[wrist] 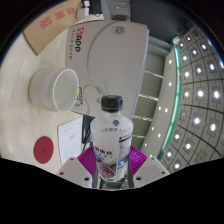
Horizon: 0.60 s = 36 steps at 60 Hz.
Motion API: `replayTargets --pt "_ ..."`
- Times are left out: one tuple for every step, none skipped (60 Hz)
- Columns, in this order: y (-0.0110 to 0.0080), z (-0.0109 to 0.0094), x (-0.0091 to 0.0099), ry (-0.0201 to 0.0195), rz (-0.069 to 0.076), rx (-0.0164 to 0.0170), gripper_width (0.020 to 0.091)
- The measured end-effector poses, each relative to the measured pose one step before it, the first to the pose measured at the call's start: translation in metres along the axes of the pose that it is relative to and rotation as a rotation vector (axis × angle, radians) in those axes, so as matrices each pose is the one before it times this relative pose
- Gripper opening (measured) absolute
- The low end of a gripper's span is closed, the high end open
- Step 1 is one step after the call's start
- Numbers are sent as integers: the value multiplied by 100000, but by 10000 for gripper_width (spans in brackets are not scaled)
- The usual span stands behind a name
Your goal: Pour water
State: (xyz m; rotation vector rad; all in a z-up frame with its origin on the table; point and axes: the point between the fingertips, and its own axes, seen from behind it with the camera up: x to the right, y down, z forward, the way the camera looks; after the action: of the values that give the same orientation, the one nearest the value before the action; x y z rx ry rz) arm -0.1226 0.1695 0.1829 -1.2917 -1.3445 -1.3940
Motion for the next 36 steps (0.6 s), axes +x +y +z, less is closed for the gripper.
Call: replayTargets --pt "-259 167 -181 397 -3049 18 406" --pt "-331 119 -170 395 -2841 192 408" --pt "-302 132 -174 350 -2817 429 408" --pt "-293 104 -125 371 -2877 471 406" --pt "-209 110 -103 452 -2854 370 407" --pt "-182 153 -249 474 -2563 583 409" --pt "-397 104 -8 12 -2065 659 407" --pt "-324 30 -65 172 -1762 629 406" --pt "-259 25 -44 156 -1541 640 407" --pt "-209 37 -62 106 -1490 512 407" --pt "-140 54 -91 -44 -1432 297 409" --pt "-102 45 -137 -242 -1211 257 409" --pt "-114 55 -138 -382 -782 360 406" --pt "-8 66 -254 -360 -273 507 409" --pt "-77 18 -118 -590 57 136 405" --pt "-62 22 -72 -502 275 17 407" --pt "-27 19 -16 -289 512 70 407" --pt "-8 38 46 -66 631 67 407" --pt "62 32 80 25 675 -2 408" --pt "38 15 89 -30 783 -93 408" --pt "8 11 59 -173 1017 -72 407" --pt "20 8 66 -274 1483 30 408" --pt "48 -30 56 -315 2041 215 408" --pt "23 -12 81 -413 2301 256 406" --pt "55 -32 84 -477 2433 148 408" --pt "102 -49 107 -483 2515 -33 408" --pt "119 -36 156 -378 2807 -202 409" --pt "149 -37 194 -353 3244 -208 409" --pt "125 -58 192 -402 3678 -23 408" --pt "96 -87 204 -505 3901 191 408" --pt "135 -107 137 -390 3998 212 410" --pt "135 -88 192 -694 4352 38 409" --pt "177 -93 182 -736 4566 -183 409" --pt "177 -112 177 -865 4679 -142 409" --pt "101 -222 183 -1458 4363 275 411" --pt "8 -145 4 -1636 4439 469 412"
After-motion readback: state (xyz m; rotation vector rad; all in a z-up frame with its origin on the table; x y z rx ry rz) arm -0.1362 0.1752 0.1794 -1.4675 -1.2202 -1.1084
